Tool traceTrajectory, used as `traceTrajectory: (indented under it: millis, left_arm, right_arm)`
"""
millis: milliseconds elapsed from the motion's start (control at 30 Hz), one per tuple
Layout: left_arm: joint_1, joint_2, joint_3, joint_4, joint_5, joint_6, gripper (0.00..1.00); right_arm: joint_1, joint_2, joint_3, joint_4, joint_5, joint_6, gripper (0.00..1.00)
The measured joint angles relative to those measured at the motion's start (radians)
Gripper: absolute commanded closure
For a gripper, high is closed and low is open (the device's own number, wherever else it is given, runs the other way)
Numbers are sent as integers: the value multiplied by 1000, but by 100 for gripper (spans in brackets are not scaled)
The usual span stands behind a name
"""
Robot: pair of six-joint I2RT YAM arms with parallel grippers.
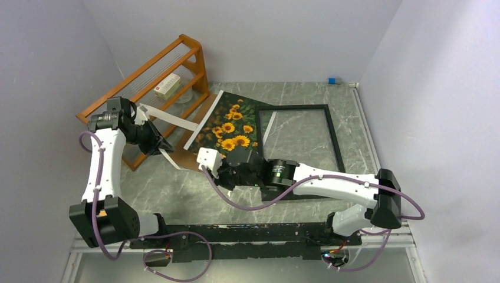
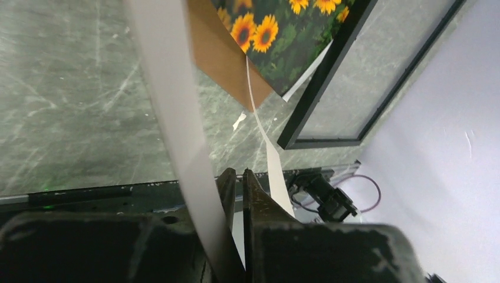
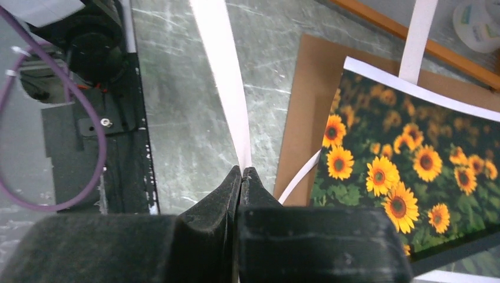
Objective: Put the photo into the frame
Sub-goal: Pick up the photo frame item at the center of the board.
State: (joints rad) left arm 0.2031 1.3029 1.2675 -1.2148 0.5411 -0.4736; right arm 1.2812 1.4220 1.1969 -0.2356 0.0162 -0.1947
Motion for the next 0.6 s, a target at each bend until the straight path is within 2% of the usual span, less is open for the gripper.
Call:
traceTrajectory:
  millis: [200, 500, 533, 600]
  left_arm:
    - [0, -46, 115, -46, -97, -27, 93]
    - [0, -68, 299, -108, -120, -55, 98]
    - [0, -67, 320, -110, -120, -56, 98]
    - [-1, -62, 367, -121, -115, -58, 97]
  right_arm:
    - [-33, 0, 87, -50, -124, 35, 100]
    - [-78, -14, 187, -69, -240, 77, 100]
    - [-80, -16, 188, -68, -243, 77, 99]
    - [-84, -19, 198, -67, -254, 79, 88]
